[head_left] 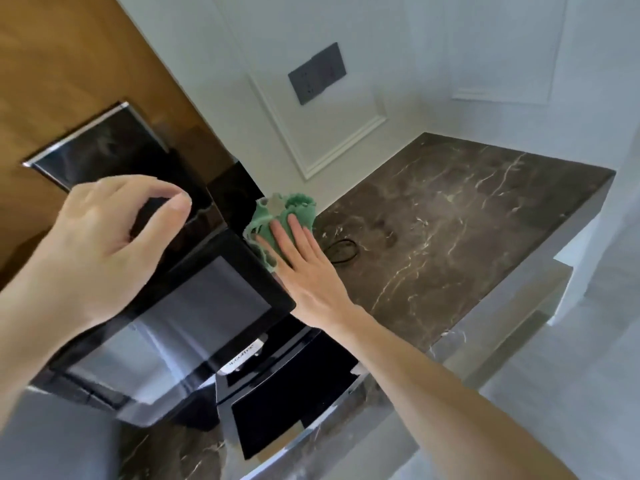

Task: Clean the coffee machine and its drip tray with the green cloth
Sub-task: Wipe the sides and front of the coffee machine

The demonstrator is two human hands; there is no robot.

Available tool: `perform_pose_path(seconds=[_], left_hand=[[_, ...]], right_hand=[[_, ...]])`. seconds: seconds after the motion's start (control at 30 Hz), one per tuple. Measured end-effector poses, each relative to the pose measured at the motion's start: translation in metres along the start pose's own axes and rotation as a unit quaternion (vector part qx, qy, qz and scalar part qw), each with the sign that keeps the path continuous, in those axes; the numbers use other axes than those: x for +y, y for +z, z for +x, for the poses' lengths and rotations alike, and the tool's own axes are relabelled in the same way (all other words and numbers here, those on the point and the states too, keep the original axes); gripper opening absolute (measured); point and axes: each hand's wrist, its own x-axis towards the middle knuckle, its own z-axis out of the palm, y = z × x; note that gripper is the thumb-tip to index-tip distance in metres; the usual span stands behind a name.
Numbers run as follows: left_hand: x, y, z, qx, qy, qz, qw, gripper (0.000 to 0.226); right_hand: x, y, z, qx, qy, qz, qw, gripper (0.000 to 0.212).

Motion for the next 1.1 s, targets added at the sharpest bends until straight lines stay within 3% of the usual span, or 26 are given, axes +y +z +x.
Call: perform_pose_path(seconds=[0.1, 0.2, 0.3, 0.47, 0.57, 0.7, 0.83, 0.93, 1.1], left_hand=[[0.005, -0.005, 0.0, -0.022, -0.02, 0.014, 0.999, 0.045], [0.001, -0.009, -0.01, -0.057, -0.066, 0.031, 0.996, 0.065], [-0.001, -0.013, -0.016, -0.062, -0.111, 0.039, 0.991, 0.07], [0.007, -0.007, -0.026, -0.043, -0.136, 0.012, 0.99, 0.069], [0.013, -0.006, -0.035, -0.017, -0.127, -0.022, 0.991, 0.062], [0.016, -0.011, -0.046, 0.028, -0.121, -0.037, 0.992, 0.056], [0.028, -0.008, -0.043, 0.035, -0.156, -0.048, 0.986, 0.048], [0.037, -0.005, -0.029, 0.019, -0.182, -0.039, 0.982, 0.045], [0.053, 0.013, -0.006, 0.047, -0.25, 0.0, 0.967, 0.029]], right_hand=[[0.019, -0.022, 0.033, -0.013, -0.08, 0.0, 0.997, 0.062], [0.02, -0.031, 0.065, 0.014, -0.118, -0.007, 0.993, 0.064], [0.025, -0.039, 0.085, 0.028, -0.148, -0.026, 0.988, 0.065], [0.007, -0.016, 0.059, 0.037, -0.072, 0.02, 0.997, 0.052], [0.002, -0.001, 0.026, 0.023, -0.026, 0.015, 0.999, 0.063], [0.01, -0.002, -0.016, -0.072, -0.033, -0.019, 0.997, 0.068], [0.028, -0.003, -0.049, -0.159, -0.078, -0.048, 0.983, 0.064], [0.044, -0.006, -0.044, -0.13, -0.126, -0.042, 0.983, 0.041], [0.081, -0.023, 0.013, -0.085, -0.251, 0.01, 0.964, 0.048]])
